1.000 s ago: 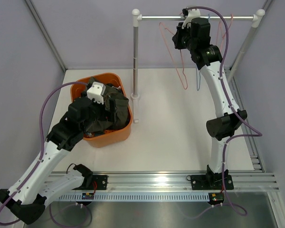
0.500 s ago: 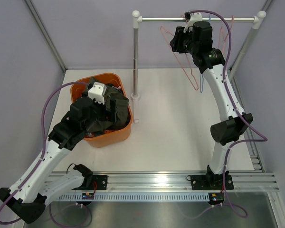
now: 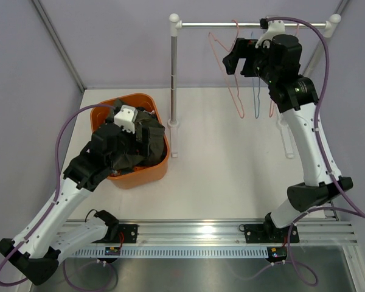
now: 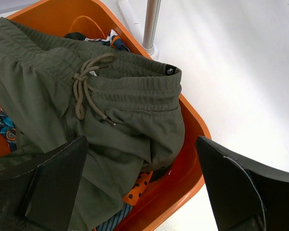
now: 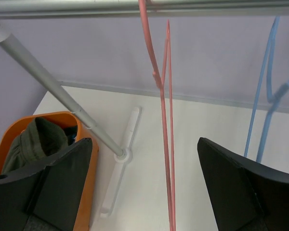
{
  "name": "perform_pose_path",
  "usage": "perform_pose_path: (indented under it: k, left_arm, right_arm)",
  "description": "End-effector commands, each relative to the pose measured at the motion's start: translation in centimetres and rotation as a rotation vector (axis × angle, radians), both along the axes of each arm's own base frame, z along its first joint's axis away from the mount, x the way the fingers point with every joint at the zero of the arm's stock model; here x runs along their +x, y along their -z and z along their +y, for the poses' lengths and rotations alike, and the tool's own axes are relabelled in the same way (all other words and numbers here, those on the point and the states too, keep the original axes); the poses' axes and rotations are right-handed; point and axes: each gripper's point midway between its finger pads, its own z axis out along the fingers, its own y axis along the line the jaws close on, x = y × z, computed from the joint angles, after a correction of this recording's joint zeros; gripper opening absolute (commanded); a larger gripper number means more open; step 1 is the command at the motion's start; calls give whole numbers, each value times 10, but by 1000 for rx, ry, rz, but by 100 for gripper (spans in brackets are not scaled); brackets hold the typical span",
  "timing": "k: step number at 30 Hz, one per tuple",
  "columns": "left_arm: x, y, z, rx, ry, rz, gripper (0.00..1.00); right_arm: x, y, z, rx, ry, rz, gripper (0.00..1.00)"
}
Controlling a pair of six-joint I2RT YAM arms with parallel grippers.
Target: Remove the shorts from the hanger
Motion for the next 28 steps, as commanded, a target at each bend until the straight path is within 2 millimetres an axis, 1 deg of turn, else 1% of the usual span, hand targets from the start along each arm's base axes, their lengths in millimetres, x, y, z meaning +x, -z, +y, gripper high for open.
perform_pose_path:
  k: [1, 2, 3, 4, 5, 6, 7, 8, 9, 10, 11, 12, 13, 14, 15, 16, 17, 18, 19, 20, 21, 23, 27, 28]
  left_arm:
    - [6, -11, 3, -3, -23, -48, 99]
    - [6, -10, 3, 0, -23, -45, 99]
    - [6, -10, 3, -1, -23, -46, 99]
    - [6, -9, 2, 1, -21, -44, 99]
    - [6, -9, 1, -2, -17, -42, 99]
    - [6, -10, 1, -4, -16, -43, 99]
    - [6, -9, 1, -3, -15, -40, 99]
    - [6, -9, 0, -5, -11, -40, 99]
    - [6, -8, -1, -4, -11, -36, 99]
    - [6, -8, -1, -5, -8, -35, 99]
    - [6, -7, -2, -5, -5, -32, 99]
    - [6, -6, -2, -3, -5, -29, 99]
    - [6, -7, -1, -3, -7, -30, 99]
    - [6, -7, -1, 0, -9, -31, 99]
    - [6, -7, 0, 0, -10, -31, 99]
    - [7, -7, 0, 1, -15, -33, 99]
    - [7, -7, 0, 2, -16, -32, 99]
    - [7, -7, 1, 3, -19, -33, 99]
    - [7, -6, 1, 5, -20, -32, 99]
    - [9, -4, 0, 7, -20, -28, 99]
    - [9, -3, 0, 10, -20, -26, 99]
    - [10, 0, -1, 14, -19, -16, 99]
    - [11, 3, -1, 22, -20, -5, 99]
    - [11, 3, -1, 23, -23, -6, 99]
  right_arm:
    - [-32, -8, -9, 58, 9, 5, 99]
    - [-47, -19, -13, 80, 5, -20, 99]
    - [-49, -1, -12, 86, 2, 19, 99]
    - [-59, 1, -8, 94, -31, 21, 99]
    - [-75, -11, -12, 111, -42, -16, 99]
    - [-78, 12, -11, 118, -39, 34, 99]
    - [-84, 17, -13, 130, -34, 42, 99]
    - [-101, 6, -17, 151, -43, 1, 99]
    - [-103, 32, -16, 140, -49, 49, 99]
    - [-111, 38, -16, 144, -60, 53, 99]
    - [-123, 35, -19, 154, -63, 28, 99]
    - [-127, 55, -19, 153, -61, 73, 99]
    - [-132, 63, -20, 152, -64, 91, 100]
    - [-141, 63, -22, 157, -69, 85, 100]
    - [-145, 80, -20, 161, -77, 121, 99]
    - [-149, 85, -20, 164, -85, 127, 99]
    - [-157, 84, -21, 170, -94, 116, 99]
    - [-160, 95, -22, 157, -95, 134, 100]
    - [-164, 99, -25, 152, -87, 140, 100]
    - [-169, 97, -28, 153, -81, 127, 99]
    - [-170, 104, -30, 145, -69, 132, 99]
    - [-177, 100, -33, 149, -69, 106, 99]
    - [-183, 96, -30, 164, -100, 85, 99]
    - [-185, 92, -29, 169, -107, 66, 100]
